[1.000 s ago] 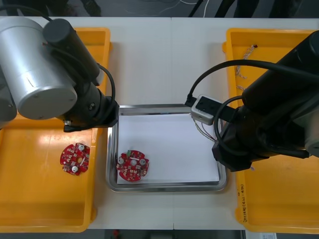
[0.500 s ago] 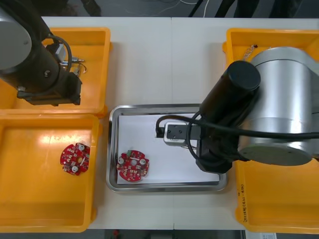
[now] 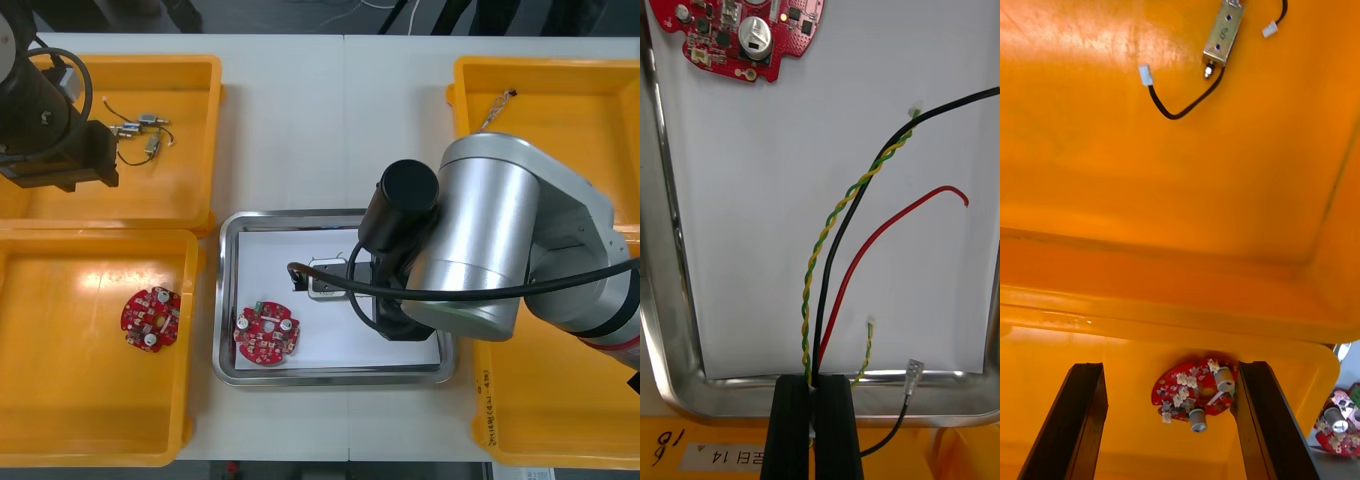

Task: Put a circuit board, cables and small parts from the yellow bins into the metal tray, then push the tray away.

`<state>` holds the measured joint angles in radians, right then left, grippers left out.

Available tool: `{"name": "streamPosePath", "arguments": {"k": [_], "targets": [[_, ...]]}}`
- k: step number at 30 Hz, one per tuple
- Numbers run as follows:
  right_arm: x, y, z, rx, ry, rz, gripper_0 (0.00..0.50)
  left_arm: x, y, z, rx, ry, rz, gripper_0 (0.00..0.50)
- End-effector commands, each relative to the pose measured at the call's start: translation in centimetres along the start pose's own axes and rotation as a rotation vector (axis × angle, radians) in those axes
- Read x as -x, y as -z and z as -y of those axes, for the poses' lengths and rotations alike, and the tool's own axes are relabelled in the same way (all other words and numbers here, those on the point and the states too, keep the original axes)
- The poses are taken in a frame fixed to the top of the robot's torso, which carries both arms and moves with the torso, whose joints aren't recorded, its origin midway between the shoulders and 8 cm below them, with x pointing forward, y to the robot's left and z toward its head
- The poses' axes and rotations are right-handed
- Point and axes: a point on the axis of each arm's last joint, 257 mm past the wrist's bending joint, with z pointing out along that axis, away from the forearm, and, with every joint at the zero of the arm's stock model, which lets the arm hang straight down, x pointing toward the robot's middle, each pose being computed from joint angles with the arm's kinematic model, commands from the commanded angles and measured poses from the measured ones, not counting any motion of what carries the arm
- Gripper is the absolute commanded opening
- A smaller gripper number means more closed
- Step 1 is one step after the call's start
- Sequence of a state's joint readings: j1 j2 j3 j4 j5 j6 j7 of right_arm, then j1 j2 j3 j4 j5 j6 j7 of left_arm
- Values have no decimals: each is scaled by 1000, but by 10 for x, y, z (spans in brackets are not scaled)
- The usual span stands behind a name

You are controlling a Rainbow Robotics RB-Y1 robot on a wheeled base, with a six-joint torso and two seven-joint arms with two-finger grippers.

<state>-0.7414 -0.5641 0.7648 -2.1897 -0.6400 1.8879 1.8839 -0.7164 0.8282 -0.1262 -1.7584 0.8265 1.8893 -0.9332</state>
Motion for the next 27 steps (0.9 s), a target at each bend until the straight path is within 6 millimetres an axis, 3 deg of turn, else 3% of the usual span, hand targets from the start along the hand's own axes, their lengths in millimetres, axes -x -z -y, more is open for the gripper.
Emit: {"name": "streamPosePath", "arguments": {"k": [1, 13, 27], "targets": [[2, -23, -15, 18, 19, -10, 0, 33, 22, -14, 20, -88, 99, 500], [-10, -72, -43, 125, -48, -34, 0, 58, 16, -9, -23, -123, 109, 500], [-7, -91, -69, 170, -113, -1, 0, 91, 1, 12, -44, -146, 119, 500]]}}
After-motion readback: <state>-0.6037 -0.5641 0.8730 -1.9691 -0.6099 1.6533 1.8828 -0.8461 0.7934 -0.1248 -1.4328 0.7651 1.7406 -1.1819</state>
